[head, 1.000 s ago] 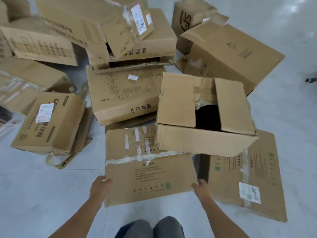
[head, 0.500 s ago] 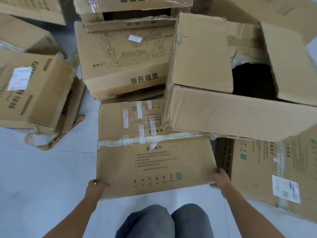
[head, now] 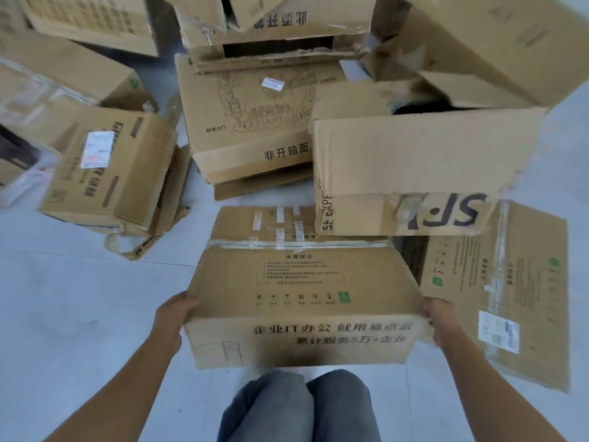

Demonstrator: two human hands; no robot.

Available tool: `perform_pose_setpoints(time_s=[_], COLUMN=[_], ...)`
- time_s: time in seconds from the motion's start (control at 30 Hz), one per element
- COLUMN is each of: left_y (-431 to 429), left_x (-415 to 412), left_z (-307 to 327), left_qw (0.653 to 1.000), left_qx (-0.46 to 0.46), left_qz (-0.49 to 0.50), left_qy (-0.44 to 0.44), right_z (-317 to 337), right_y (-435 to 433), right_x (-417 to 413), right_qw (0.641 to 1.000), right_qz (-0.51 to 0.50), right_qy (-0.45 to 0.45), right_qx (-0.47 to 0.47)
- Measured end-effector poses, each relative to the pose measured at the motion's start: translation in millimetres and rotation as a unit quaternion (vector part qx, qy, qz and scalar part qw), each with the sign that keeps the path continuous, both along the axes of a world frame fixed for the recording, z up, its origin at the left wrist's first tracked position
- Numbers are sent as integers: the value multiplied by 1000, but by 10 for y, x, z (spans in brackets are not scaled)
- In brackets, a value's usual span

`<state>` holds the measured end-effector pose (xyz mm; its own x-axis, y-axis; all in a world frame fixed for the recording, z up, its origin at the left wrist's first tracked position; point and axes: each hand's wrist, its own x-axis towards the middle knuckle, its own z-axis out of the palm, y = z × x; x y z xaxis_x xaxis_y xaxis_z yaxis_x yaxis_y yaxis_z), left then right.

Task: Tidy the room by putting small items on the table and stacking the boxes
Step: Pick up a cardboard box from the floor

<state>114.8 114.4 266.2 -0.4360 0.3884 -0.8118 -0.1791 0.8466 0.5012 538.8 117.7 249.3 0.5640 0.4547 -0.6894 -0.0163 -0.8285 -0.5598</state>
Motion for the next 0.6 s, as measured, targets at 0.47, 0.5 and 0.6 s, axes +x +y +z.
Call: perform_pose_setpoints(time_s=[0.47, 0.5, 0.6], left_y=[-92, -106, -108], left_x=[-64, -59, -134], left_z=[2088, 2248, 2706], left_qw=[993, 994, 995], left_qx=[72, 71, 44], left_qz=[-64, -45, -35], left_qy=[68, 70, 82], right_z=[2557, 2716, 3146], right_y=[-71, -97, -109], right_x=[-193, -217, -286], right_qw=[997, 997, 998], right_qz=[-42, -43, -39], right_qy=[42, 46, 42], right_qx=[47, 44, 40])
